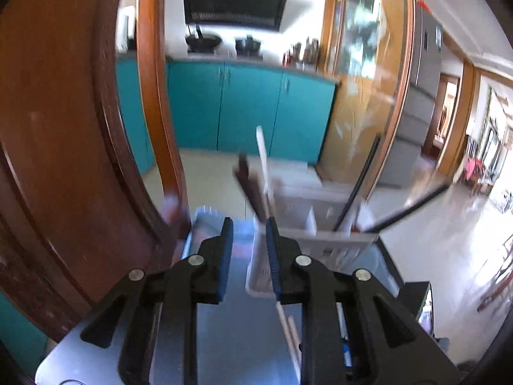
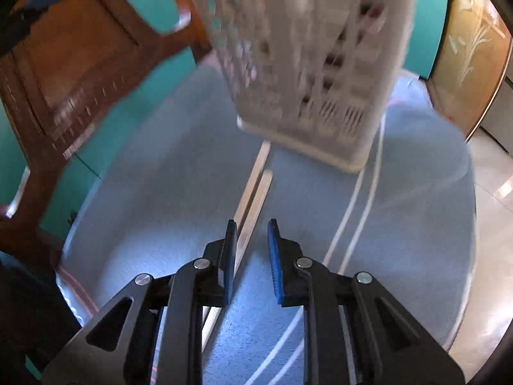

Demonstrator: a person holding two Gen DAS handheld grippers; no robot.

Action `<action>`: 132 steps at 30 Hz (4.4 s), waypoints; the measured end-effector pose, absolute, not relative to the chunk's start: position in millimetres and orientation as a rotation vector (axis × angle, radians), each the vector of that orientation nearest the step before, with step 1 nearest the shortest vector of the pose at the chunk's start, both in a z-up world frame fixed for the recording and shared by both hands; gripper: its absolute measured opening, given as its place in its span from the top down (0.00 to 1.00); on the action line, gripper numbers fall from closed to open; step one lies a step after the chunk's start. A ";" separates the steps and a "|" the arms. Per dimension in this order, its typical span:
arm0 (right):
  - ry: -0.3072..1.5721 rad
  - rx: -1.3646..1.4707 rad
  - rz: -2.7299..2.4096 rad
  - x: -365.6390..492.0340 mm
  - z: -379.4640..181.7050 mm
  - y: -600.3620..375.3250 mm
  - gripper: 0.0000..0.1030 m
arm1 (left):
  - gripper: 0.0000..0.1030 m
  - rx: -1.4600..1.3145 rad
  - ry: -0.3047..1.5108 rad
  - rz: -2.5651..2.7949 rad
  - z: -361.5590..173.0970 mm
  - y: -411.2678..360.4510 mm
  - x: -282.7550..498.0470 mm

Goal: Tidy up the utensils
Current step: 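Open both tools to release the chopsticks into the caddy, then move both open tools back over the light wooden chopsticks on the cloth, then grasp a light wooden chopstick with the left tool while the right tool grasps another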

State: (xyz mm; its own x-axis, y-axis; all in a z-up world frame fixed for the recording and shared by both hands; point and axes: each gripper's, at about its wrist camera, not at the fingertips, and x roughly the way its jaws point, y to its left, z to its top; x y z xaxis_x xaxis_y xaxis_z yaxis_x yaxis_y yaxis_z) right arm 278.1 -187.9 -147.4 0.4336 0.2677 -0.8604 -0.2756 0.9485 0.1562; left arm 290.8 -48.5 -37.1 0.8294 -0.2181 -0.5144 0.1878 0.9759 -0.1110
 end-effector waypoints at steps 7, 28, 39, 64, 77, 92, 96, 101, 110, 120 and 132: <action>1.113 -0.032 0.326 282.0 -147.0 -186.5 0.80 | 0.79 0.032 0.645 -0.195 -64.7 -57.4 297.8; 1.106 0.029 0.158 278.7 -145.2 -242.0 0.86 | 0.69 0.075 0.993 -0.304 -153.7 -90.4 317.3; 1.083 0.052 0.141 275.4 -138.4 -253.4 0.72 | 0.68 0.122 1.054 -0.311 -185.6 -110.5 322.6; 1.106 0.042 0.131 283.6 -150.3 -234.4 0.62 | 0.65 0.187 1.065 -0.295 -202.7 -117.6 316.9; 1.082 -0.058 0.124 280.7 -154.6 -218.4 0.65 | 0.66 0.133 1.064 -0.289 -198.5 -92.0 325.3; 1.082 -0.050 0.116 280.6 -150.7 -223.8 0.91 | 0.61 0.114 1.056 -0.317 -188.0 -96.6 317.4; 1.084 -0.044 0.116 279.8 -150.8 -225.7 0.91 | 0.61 0.126 1.052 -0.332 -188.3 -100.5 312.7; 1.087 -0.035 0.117 280.8 -150.5 -232.7 0.91 | 0.60 0.143 1.056 -0.346 -189.6 -104.4 308.1; 1.087 -0.039 0.116 283.0 -151.3 -236.9 0.91 | 0.77 0.206 1.039 -0.376 -193.0 -119.5 294.5; 1.088 -0.045 0.113 284.2 -152.2 -233.8 0.91 | 0.91 0.222 1.046 -0.393 -187.6 -111.6 278.8; 1.088 0.007 0.159 284.1 -151.0 -233.2 0.89 | 0.91 0.149 1.072 -0.357 -183.5 -94.9 297.0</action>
State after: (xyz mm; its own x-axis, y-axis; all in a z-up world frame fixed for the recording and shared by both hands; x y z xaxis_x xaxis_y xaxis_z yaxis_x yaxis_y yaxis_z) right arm 284.1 -233.2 -151.0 0.4540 0.1322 -0.8811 -0.1258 0.9885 0.0835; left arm 297.0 -94.9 -183.5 0.4280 -0.2129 -0.8784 0.3564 0.9329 -0.0524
